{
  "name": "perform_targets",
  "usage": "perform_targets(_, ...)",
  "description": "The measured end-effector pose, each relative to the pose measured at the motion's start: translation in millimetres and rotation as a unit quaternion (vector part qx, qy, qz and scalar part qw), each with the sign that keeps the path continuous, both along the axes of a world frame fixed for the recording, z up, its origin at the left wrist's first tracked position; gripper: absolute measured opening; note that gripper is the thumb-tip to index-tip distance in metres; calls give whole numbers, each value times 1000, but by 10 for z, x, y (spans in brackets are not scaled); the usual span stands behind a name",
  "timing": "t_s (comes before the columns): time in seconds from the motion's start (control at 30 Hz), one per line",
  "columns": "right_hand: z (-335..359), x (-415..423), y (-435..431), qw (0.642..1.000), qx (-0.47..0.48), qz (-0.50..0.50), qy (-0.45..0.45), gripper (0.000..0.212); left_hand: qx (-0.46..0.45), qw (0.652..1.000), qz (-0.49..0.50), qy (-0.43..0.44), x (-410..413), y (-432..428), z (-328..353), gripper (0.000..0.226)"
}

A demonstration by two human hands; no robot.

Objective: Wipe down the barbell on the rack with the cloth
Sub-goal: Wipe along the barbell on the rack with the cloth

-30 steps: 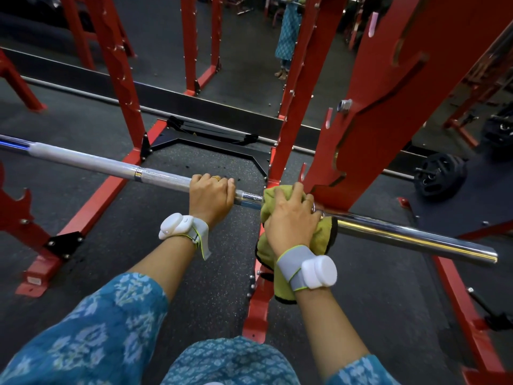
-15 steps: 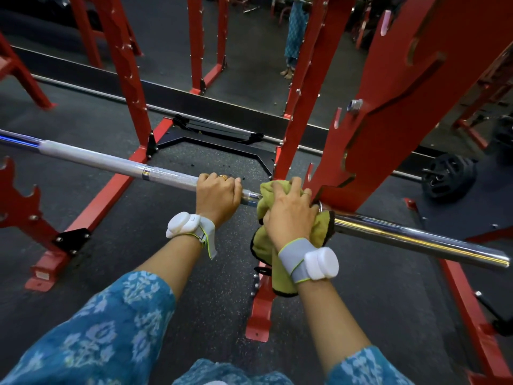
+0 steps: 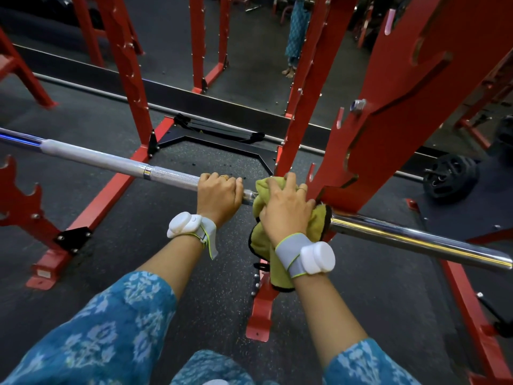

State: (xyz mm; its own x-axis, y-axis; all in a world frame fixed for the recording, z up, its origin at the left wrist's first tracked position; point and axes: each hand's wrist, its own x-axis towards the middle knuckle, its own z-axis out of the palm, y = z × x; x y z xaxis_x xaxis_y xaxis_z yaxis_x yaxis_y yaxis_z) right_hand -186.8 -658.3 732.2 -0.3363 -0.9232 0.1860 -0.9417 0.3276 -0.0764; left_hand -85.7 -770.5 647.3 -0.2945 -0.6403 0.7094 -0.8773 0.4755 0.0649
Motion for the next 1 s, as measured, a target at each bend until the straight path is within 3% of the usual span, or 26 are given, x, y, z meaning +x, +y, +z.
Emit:
perform_targets(0.17,-125,89,57,995,-4,89,48,44,-11,1000,4,2,-3,-4,10,44)
perform_targets(0.3,-111,-57,147,997,-15,64,43,45,-8,1000,2,3,4,-4,8,44)
perform_targets(0.47,2,-143,-33,1000,-5,-3,-27,40,9,1000,-2,0,-13,19,12,45)
perform_targets(0.67,-92,-16,79,995,-21,100,18,41,4,1000,-6,0,-4,14,6,44)
perform_targets(0.77,33,-131,73,997,1,58,-49,44,3,1000,-6,2,6,17,-2,43)
perform_targets(0.93,238,-184,-161,970,-148,58,-185,51,-22,1000,-12,-5,26,2,13,38)
perform_targets(1.0,194,-157,-282,971,-143,29,-190,53,-30,999,-18,-11,40,-17,22,31)
